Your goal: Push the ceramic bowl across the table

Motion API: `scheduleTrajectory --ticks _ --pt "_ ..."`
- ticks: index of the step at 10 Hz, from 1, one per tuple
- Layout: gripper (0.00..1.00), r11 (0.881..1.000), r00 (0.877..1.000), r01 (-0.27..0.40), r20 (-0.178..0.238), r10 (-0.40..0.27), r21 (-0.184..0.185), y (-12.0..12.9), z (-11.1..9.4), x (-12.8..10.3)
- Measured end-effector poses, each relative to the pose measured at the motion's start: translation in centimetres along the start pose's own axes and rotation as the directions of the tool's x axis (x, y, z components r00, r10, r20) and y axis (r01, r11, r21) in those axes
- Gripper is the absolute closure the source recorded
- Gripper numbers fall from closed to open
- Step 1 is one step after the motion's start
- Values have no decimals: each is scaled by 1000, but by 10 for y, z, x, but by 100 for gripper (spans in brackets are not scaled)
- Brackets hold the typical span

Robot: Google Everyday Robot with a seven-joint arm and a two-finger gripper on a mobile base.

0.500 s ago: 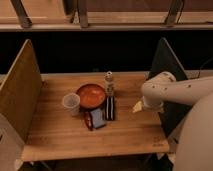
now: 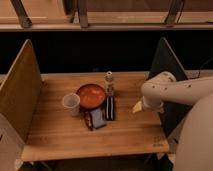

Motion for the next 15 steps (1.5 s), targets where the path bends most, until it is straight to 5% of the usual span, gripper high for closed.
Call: scheduleTrajectory --ticks 10,15 --pt "23 1000 1000 0 0 0 0 0 0 0" --pt "65 1000 1000 0 0 0 0 0 0 0"
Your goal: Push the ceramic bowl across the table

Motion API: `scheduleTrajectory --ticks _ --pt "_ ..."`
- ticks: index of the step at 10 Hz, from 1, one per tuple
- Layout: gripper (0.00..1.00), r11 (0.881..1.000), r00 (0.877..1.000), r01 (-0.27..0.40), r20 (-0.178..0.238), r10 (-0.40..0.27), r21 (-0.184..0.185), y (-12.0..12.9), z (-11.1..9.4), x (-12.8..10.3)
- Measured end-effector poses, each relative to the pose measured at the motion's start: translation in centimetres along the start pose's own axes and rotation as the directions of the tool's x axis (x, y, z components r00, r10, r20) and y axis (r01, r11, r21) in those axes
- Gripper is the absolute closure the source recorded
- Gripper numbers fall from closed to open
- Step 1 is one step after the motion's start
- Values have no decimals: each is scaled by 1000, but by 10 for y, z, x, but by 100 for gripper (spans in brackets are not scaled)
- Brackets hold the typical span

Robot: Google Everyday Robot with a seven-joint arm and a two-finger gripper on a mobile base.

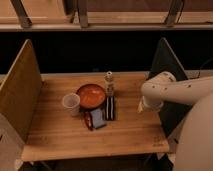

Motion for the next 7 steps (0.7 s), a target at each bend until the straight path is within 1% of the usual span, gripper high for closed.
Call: scheduleTrajectory --ticks 2,3,4,5,6,7 --pt "85 1000 1000 0 -1 0 0 0 0 0" --pt "95 1000 1000 16 -8 -16 5 3 0 -1" --pt "100 996 996 87 -28 -86 12 22 4 -6" --pt "100 988 987 152 -52 -151 14 43 11 -10" --pt "100 979 976 203 -78 -202 8 62 19 -12" --pt "100 966 960 257 -111 -256 -5 82 31 -14"
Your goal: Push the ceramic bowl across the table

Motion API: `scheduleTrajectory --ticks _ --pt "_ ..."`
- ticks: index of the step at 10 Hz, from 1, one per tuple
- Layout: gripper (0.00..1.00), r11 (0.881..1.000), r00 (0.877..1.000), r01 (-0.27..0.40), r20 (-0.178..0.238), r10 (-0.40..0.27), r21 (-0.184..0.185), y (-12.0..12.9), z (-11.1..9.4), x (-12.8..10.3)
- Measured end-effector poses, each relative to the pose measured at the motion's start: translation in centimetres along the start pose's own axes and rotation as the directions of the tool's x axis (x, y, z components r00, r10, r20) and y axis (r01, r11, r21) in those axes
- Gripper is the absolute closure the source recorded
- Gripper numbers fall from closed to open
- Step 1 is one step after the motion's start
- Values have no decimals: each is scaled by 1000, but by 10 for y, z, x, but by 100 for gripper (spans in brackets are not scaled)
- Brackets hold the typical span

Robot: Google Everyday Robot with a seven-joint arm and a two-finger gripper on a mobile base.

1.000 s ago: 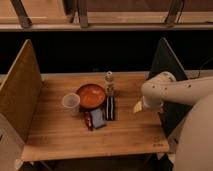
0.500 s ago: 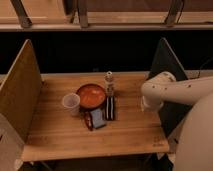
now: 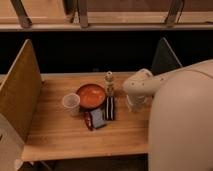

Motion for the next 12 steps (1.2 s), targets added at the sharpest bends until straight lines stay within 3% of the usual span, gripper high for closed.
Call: scheduleTrajectory --ticks 4,9,12 --pt "100 991 989 117 -79 -122 -68 52 33 -23" --pt "100 991 989 119 -80 -123 -58 46 32 -18" --pt "100 982 982 184 -42 -186 -49 60 32 -31"
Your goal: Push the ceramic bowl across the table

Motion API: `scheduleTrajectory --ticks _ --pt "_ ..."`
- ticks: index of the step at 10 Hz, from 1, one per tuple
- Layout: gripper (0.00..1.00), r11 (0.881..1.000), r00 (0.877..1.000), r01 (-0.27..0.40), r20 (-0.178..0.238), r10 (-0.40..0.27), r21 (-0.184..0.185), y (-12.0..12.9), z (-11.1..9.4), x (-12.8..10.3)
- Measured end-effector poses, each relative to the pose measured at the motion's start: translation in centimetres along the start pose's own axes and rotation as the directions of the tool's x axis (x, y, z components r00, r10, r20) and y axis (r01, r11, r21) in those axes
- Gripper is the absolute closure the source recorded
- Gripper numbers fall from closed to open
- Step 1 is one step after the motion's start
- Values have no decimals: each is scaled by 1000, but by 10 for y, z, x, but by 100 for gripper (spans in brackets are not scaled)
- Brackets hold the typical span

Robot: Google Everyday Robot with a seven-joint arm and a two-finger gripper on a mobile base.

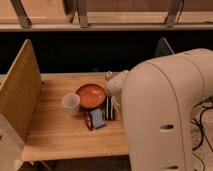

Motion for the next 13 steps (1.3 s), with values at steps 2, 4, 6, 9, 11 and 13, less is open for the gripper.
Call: scheduleTrajectory --ticks 2,4,6,9,11,13 --pt "100 999 999 48 16 -48 6 11 -1 -10" --pt "100 995 995 94 32 -94 15 21 -2 -21" --pt "100 987 985 162 59 -163 13 36 1 -38" --pt "100 971 968 239 81 -237 -17 58 14 -58" --pt "100 962 958 272 103 -268 -21 61 20 -70" --pt "100 950 940 311 154 -306 -12 60 19 -85"
